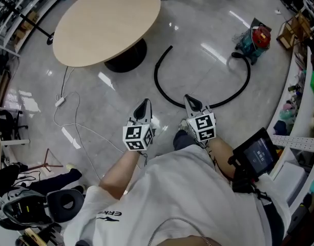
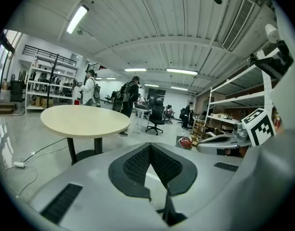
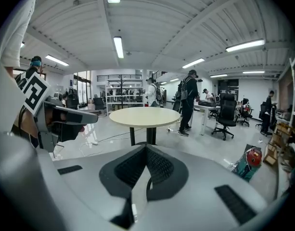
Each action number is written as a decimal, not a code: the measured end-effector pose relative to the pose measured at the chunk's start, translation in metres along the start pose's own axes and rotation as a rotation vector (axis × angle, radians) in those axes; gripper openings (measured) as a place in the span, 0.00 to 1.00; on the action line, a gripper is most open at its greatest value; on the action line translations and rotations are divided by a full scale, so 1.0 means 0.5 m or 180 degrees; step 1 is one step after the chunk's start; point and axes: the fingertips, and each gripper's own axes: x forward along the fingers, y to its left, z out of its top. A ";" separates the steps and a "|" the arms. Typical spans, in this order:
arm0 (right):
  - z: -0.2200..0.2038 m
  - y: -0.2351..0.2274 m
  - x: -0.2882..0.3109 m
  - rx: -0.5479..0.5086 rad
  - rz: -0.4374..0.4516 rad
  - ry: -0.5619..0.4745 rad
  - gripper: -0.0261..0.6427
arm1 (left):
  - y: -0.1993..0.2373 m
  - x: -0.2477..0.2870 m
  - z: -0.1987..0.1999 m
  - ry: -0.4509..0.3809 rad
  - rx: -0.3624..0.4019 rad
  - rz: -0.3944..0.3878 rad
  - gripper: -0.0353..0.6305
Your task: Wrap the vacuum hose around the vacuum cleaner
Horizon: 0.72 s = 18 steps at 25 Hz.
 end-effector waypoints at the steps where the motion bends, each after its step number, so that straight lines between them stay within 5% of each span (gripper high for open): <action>1: 0.000 -0.026 0.014 0.0013 0.0017 0.0020 0.04 | -0.004 0.027 0.006 0.0019 -0.0003 0.0021 0.06; 18: -0.094 -0.224 0.145 0.0178 0.0109 0.0390 0.04 | -0.031 0.273 -0.014 0.0408 0.0108 0.0107 0.06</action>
